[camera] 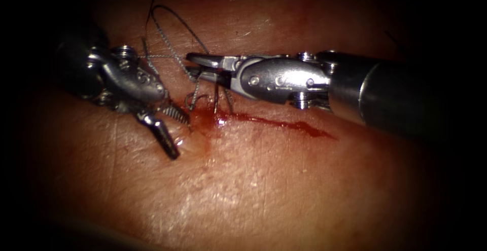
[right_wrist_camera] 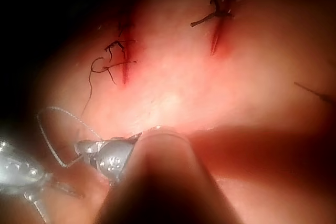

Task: Wound Closure

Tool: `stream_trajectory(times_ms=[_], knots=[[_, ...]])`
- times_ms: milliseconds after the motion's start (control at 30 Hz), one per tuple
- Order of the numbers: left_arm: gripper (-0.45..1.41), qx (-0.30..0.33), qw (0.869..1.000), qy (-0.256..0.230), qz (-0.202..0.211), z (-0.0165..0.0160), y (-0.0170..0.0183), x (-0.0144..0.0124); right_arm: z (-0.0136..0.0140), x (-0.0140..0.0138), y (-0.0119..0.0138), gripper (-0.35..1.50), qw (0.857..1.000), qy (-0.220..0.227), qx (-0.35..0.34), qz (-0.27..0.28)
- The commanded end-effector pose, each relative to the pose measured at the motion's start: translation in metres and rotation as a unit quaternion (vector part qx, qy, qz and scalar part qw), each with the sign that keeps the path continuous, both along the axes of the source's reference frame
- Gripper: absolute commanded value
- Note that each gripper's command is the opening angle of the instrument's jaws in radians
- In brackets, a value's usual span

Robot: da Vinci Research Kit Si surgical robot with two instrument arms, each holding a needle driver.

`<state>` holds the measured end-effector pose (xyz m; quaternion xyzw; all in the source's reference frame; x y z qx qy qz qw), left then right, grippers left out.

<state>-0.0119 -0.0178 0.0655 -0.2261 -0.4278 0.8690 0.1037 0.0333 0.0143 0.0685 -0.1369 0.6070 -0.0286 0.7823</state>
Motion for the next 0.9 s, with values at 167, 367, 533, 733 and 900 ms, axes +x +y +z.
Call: stream_trajectory(times_ms=[167, 367, 533, 733, 900], knots=[[0.81, -0.008, 1.000, 0.001, -0.008, 0.0003, -0.0045, 0.0005, 0.0004, 0.0006, 0.0001, -0.35, 0.999, -0.012, -0.047, -0.011], [0.81, -0.006, 1.000, -0.008, -0.018, 0.0013, -0.0063, 0.0001, 0.0004, 0.0003, 0.0000, -0.35, 0.999, -0.014, -0.049, -0.015], [0.81, -0.004, 1.000, -0.013, -0.022, 0.0018, -0.0068, -0.0003, 0.0003, 0.0003, -0.0004, -0.35, 0.999, -0.015, -0.048, -0.019], [0.79, -0.006, 1.000, -0.010, -0.028, 0.0029, -0.0069, -0.0019, -0.0001, 0.0005, -0.0012, -0.35, 0.999, -0.009, -0.009, -0.034], [0.79, -0.004, 1.000, -0.012, -0.018, 0.0050, -0.0083, -0.0027, 0.0000, 0.0003, -0.0014, -0.35, 0.999, 0.007, 0.040, -0.027]])
